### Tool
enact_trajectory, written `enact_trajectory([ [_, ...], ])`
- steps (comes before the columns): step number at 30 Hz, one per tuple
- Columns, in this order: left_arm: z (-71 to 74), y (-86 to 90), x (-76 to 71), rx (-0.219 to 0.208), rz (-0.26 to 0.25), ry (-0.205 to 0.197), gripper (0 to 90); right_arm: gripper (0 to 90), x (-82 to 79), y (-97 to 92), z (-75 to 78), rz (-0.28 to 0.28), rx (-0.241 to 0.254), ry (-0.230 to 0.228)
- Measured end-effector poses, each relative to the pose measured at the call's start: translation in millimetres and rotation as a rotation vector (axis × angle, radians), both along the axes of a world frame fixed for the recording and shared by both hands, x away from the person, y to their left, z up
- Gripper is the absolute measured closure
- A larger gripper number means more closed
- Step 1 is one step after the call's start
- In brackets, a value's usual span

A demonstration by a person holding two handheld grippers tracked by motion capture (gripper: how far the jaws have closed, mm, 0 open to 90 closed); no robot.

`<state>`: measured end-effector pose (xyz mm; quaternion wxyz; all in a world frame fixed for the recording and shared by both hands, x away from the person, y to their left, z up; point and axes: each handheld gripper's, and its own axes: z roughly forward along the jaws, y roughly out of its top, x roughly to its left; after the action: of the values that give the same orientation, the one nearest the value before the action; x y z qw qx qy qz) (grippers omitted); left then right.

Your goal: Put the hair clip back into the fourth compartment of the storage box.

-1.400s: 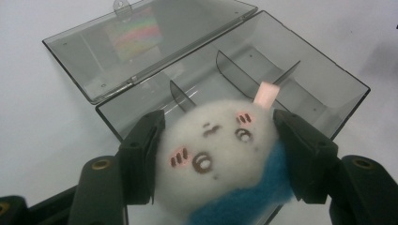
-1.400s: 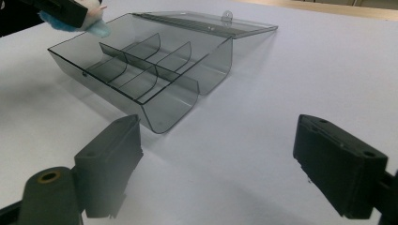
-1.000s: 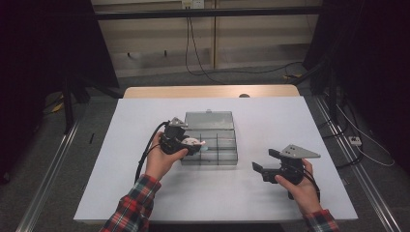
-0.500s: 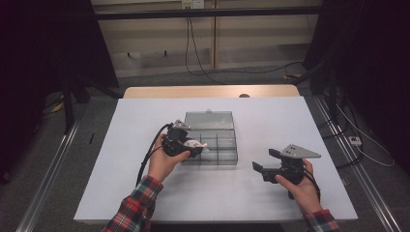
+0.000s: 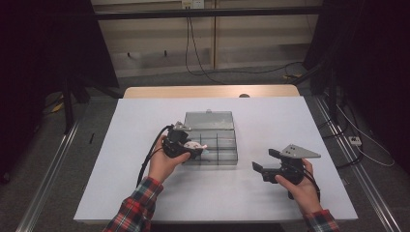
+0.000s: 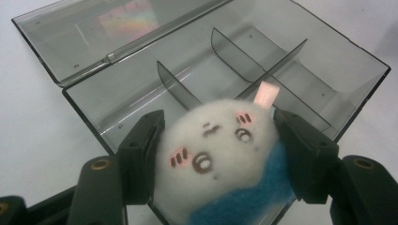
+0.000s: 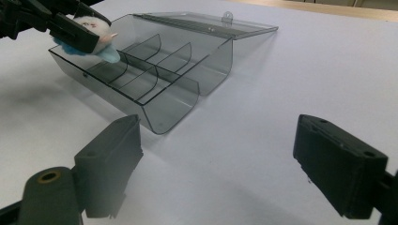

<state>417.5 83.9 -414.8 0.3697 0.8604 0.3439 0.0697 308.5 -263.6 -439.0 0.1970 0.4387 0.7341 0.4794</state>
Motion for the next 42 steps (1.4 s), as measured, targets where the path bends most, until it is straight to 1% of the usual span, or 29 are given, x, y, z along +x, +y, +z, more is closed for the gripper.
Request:
enact_trajectory([
  [3,0.1,-0.5,-0.8,0.002,-0.003,-0.003,36.7,15.1,0.1,0.2,-0.3,0.000,0.000,0.002],
  [5,-0.3,-0.1,-0.4,0.011,-0.008,-0.008,36.7,15.1,0.3,0.1,-0.7,0.000,-0.003,0.000],
  [8,-1.3,-0.2,-0.7,0.005,0.000,-0.004,36.5,15.1,0.2,0.2,-0.6,0.000,-0.002,0.000],
  [10,-1.9,-0.1,-0.8,0.013,-0.001,-0.008,36.2,15.1,0.2,0.2,-0.5,0.000,-0.003,0.001],
  [12,-2.5,-0.5,-1.4,0.010,0.000,0.000,36.1,15.1,0.5,0.1,-0.9,0.000,-0.004,0.001],
  [16,-3.0,-0.2,-1.6,0.006,-0.002,-0.002,36.0,15.1,0.6,0.5,-1.0,0.002,-0.004,0.001],
  [17,-2.8,0.2,-1.5,0.011,-0.003,-0.008,35.9,15.1,0.5,0.5,-0.9,0.001,-0.003,0.001],
  [21,-3.6,0.0,-2.6,0.014,-0.011,-0.006,35.9,15.1,0.0,0.2,-0.1,0.000,-0.002,0.001],
  [24,-4.6,-0.6,-3.7,0.013,-0.007,-0.004,35.4,15.1,0.1,0.4,-0.2,0.000,-0.004,-0.001],
  [26,-4.2,-0.4,-3.5,0.017,-0.009,-0.012,35.2,15.1,0.1,0.7,-0.1,0.003,-0.004,-0.001],
  [34,-4.0,0.6,-3.3,0.019,-0.004,-0.006,33.6,15.1,0.3,0.7,-0.1,0.002,-0.004,-0.001],
  [40,-4.0,0.6,-2.5,0.020,-0.004,-0.014,33.6,15.1,0.3,1.1,-0.4,0.003,-0.004,0.000],
  [42,-4.7,0.2,-2.7,0.018,-0.002,-0.008,33.6,15.1,0.1,1.1,-0.2,0.001,-0.005,0.002],
])
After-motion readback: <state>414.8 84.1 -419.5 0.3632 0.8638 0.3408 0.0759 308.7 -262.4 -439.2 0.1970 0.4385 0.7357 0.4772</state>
